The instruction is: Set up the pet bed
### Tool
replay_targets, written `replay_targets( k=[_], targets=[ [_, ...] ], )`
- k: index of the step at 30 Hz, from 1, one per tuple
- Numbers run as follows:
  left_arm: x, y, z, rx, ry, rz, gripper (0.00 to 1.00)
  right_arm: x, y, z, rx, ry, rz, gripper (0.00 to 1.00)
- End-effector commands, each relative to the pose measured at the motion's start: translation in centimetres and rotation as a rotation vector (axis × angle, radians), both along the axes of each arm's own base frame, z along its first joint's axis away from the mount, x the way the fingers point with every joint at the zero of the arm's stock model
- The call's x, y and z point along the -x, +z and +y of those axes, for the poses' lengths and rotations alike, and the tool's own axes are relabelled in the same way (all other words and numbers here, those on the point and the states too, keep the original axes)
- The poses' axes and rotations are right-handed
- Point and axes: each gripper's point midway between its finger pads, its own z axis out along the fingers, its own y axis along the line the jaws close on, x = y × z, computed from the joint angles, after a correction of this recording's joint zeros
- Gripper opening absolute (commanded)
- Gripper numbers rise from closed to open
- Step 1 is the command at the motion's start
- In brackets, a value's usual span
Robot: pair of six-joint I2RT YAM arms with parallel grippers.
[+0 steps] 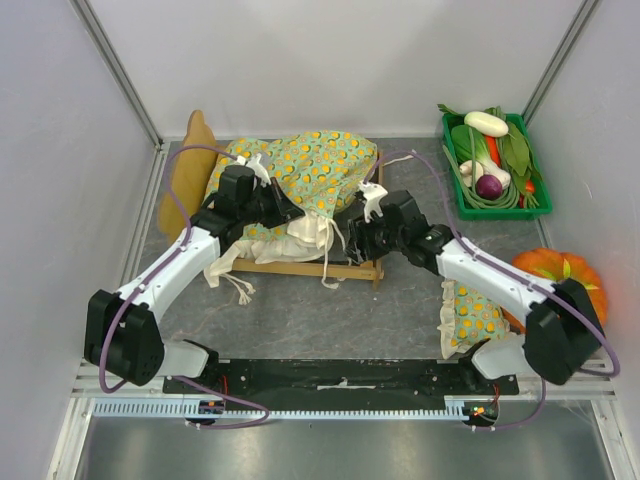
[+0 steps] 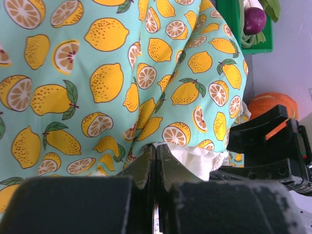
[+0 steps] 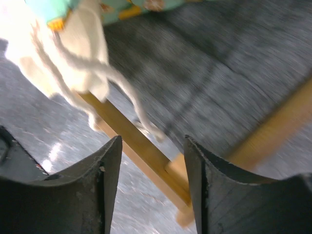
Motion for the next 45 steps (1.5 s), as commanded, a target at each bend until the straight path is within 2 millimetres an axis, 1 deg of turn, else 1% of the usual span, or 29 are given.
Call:
replay_targets(
  k=[1, 3, 4, 6, 7, 9, 11, 14, 17, 21, 23, 25, 26, 28, 29, 30, 32, 33, 34, 35, 36, 37, 38, 40, 41, 42, 43, 44, 45],
  targets=[
    [0.1, 1.0, -1.3, 0.062, -0.075, -0.038, 0.02, 0.1, 4.6, -4.6, 0.053, -0.160, -0.156, 0.67],
    [0.3, 0.9, -1.9, 0.075, -0.096, -0.034, 0.02, 0.2, 5.7, -5.9, 0.061, -0.214, -0.191, 0.75],
    [0.5, 1.0, -2.3, 0.080, -0.113, -0.030, 0.02, 0.3, 6.5, -7.0, 0.066, -0.260, -0.210, 0.75],
    [0.7, 0.6, -3.0, 0.079, -0.130, -0.019, 0.02, 0.5, 6.7, -8.1, 0.075, -0.315, -0.214, 0.76],
    [0.7, 0.5, -3.3, 0.078, -0.134, -0.017, 0.02, 0.5, 6.5, -9.5, 0.107, -0.384, -0.212, 0.76],
    [1.2, 0.0, -4.1, 0.076, -0.153, -0.001, 0.02, 0.8, 5.3, -10.3, 0.126, -0.439, -0.168, 0.77],
    [1.7, 0.0, -5.1, 0.079, -0.172, 0.001, 0.02, 1.2, 3.2, -10.5, 0.145, -0.474, -0.101, 0.76],
    [2.1, -0.4, -5.9, 0.072, -0.181, 0.010, 0.02, 1.4, 1.1, -9.6, 0.135, -0.459, -0.045, 0.76],
    [2.6, -1.2, -6.6, 0.061, -0.192, 0.030, 0.02, 0.7, 0.0, -8.8, 0.116, -0.460, -0.034, 0.73],
    [3.1, -2.7, -6.9, 0.029, -0.191, 0.068, 0.02, -0.3, -1.4, -8.4, 0.140, -0.461, -0.019, 0.59],
    [3.2, -3.5, -6.6, 0.011, -0.177, 0.082, 0.02, -1.0, -1.9, -7.8, 0.140, -0.444, -0.016, 0.45],
    [3.1, -3.9, -6.1, -0.013, -0.156, 0.088, 0.02, -1.5, -2.3, -6.9, 0.120, -0.422, -0.013, 0.37],
    [3.1, -4.1, -6.0, -0.020, -0.155, 0.090, 0.02, -1.8, -2.4, -6.8, 0.117, -0.423, -0.016, 0.24],
    [3.0, -4.0, -6.0, -0.025, -0.153, 0.088, 0.02, -2.5, -2.9, -7.0, 0.145, -0.432, -0.021, 0.12],
    [3.0, -4.1, -6.1, -0.025, -0.158, 0.089, 0.02, -3.2, -2.5, -7.0, 0.150, -0.443, -0.036, 0.01],
    [3.0, -4.2, -6.2, -0.026, -0.159, 0.094, 0.02, -3.7, -2.5, -7.4, 0.167, -0.455, -0.050, 0.00],
    [2.7, -3.8, -6.7, -0.014, -0.169, 0.090, 0.02, -5.4, -2.1, -7.7, 0.190, -0.465, -0.094, 0.00],
    [2.6, -4.2, -7.0, -0.016, -0.177, 0.102, 0.02, -6.0, -2.0, -7.8, 0.197, -0.465, -0.105, 0.00],
    [2.4, -3.6, -7.5, -0.004, -0.188, 0.094, 0.02, -6.9, -2.4, -7.8, 0.208, -0.466, -0.112, 0.00],
    [2.2, -3.6, -7.8, 0.001, -0.190, 0.100, 0.03, -8.0, -1.7, -7.9, 0.205, -0.456, -0.129, 0.00],
    [2.1, -3.8, -8.0, 0.002, -0.194, 0.111, 0.12, -8.6, -1.5, -7.9, 0.201, -0.450, -0.135, 0.00],
    [1.8, -3.4, -8.2, 0.008, -0.196, 0.104, 0.17, -9.2, -2.0, -7.7, 0.206, -0.435, -0.132, 0.01],
    [1.8, -3.4, -8.2, 0.008, -0.193, 0.109, 0.22, -10.0, -1.4, -7.8, 0.196, -0.441, -0.137, 0.10],
    [1.6, -2.8, -7.9, 0.004, -0.174, 0.089, 0.33, -10.0, -1.3, -8.0, 0.191, -0.432, -0.123, 0.20],
    [1.7, -2.9, -7.6, -0.007, -0.166, 0.087, 0.39, -9.6, -1.4, -8.6, 0.192, -0.441, -0.118, 0.33],
    [1.7, -2.7, -7.3, -0.014, -0.156, 0.079, 0.44, -9.3, 0.0, -9.0, 0.169, -0.459, -0.147, 0.41],
    [1.8, -2.1, -7.0, -0.017, -0.147, 0.061, 0.53, -9.0, 0.6, -9.3, 0.154, -0.470, -0.163, 0.48],
    [2.0, -1.8, -6.8, -0.022, -0.152, 0.048, 0.57, -8.0, -0.1, -10.1, 0.161, -0.484, -0.152, 0.60],
    [2.0, -1.4, -6.7, -0.020, -0.149, 0.036, 0.61, -7.4, 0.2, -10.5, 0.148, -0.496, -0.161, 0.65]
  ],
)
